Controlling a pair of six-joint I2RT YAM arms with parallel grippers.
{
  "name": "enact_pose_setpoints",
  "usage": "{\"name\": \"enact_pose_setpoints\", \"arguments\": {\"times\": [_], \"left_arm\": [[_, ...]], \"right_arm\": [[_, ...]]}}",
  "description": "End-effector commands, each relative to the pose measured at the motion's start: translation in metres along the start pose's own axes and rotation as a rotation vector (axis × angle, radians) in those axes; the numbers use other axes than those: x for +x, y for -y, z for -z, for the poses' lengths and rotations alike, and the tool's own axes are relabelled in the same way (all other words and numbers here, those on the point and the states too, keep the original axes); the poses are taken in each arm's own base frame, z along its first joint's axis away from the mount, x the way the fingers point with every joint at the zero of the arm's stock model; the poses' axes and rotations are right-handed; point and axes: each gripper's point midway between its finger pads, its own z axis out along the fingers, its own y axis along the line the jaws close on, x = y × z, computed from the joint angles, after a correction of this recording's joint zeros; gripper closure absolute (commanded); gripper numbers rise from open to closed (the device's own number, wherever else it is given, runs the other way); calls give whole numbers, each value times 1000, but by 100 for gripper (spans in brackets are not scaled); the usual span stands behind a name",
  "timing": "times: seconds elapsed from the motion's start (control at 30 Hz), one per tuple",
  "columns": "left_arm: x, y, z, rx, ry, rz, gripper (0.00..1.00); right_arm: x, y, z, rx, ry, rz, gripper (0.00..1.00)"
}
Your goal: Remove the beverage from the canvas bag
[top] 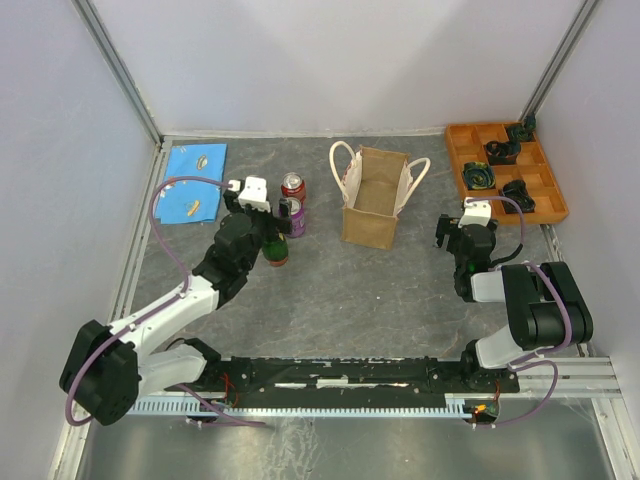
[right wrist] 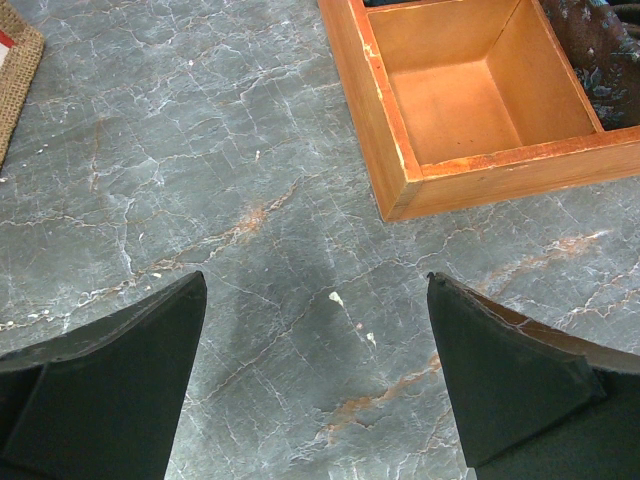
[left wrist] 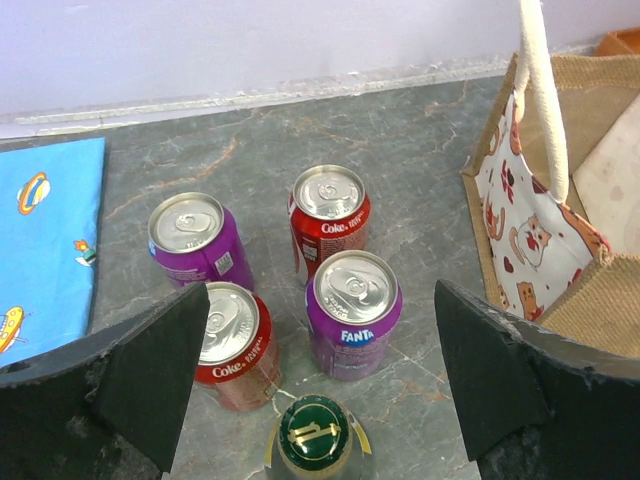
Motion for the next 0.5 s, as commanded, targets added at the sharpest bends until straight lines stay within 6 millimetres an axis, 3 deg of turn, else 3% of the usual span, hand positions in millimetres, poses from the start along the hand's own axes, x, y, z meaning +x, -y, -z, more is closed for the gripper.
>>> {"name": "enact_pose_setpoints", "arguments": {"times": [0.0, 0.1, 0.27, 0.47], "left_arm": [[-50, -19, 0, -87, 109, 71, 1], [-62, -44, -1, -122, 104, 107, 1], [-76, -108, 10, -287, 130, 126, 1], [-63, -185, 23, -453, 113, 227, 1]], "right_arm": [[-22, -2, -5, -5, 60, -14, 1], [-22, -2, -5, -5, 61, -13, 1], [-22, -2, -5, -6, 60, -14, 1], [-22, -2, -5, -5, 60, -14, 1]]}}
